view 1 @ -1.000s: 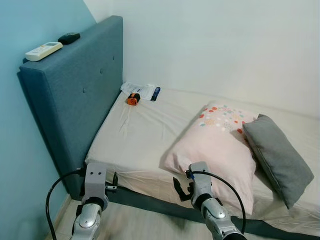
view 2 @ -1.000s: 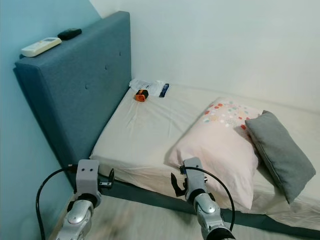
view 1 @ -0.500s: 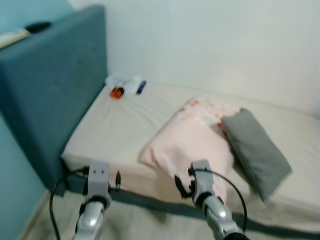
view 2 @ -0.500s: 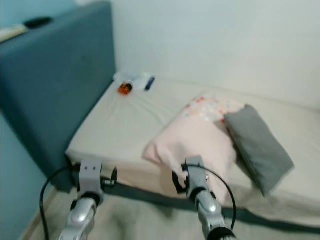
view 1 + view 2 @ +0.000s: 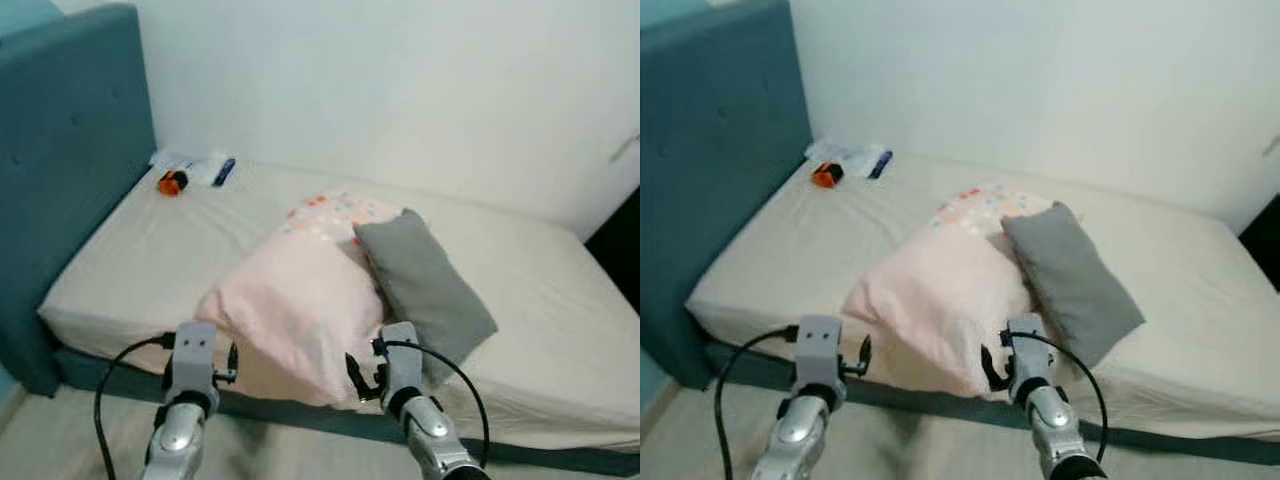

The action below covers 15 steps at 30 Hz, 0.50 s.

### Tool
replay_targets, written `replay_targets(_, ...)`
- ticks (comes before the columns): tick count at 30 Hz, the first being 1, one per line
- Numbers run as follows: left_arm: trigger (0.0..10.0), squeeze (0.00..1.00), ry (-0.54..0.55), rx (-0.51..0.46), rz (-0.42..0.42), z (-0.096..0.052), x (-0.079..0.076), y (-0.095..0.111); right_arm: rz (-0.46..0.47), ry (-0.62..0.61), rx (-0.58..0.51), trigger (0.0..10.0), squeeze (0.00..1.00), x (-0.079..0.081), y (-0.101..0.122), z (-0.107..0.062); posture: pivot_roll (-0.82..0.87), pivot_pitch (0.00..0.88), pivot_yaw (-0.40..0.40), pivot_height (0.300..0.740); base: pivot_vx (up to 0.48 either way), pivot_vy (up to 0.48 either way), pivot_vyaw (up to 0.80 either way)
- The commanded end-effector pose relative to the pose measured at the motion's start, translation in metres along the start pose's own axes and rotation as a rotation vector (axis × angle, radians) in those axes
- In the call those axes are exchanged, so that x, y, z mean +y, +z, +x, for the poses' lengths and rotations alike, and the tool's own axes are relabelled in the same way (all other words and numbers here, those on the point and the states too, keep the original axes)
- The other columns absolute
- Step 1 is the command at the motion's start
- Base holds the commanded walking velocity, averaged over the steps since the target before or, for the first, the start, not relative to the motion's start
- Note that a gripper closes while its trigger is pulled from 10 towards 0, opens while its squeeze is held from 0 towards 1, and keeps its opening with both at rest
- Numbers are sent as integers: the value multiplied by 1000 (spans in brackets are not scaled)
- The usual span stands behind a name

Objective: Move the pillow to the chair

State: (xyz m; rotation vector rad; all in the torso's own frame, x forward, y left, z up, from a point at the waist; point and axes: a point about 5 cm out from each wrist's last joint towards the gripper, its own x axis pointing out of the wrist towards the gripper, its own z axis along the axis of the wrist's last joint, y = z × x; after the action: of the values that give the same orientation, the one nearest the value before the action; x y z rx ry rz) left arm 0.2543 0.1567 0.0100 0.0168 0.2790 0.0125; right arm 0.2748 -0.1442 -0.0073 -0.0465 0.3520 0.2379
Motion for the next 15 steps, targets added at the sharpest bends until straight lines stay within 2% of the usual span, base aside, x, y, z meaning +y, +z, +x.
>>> replay_targets(1,10000,0,-22,27,-23,-1,-6,-3,9,-20,20,10000,0,-6,-5,-3,115,0,-136,740,0,476,0)
replay_targets(8,10000,0,-24,31,-8,-1,-6,-4,11,-23,20,10000,0,-6,-5,-4,114,0,-134,740,0,476,0)
replay_targets(15,10000,0,-40,16,7,-1,-8,-2,14,-25,20,10000,0,-7,-6,-4,113,0,-134,740,0,0,0)
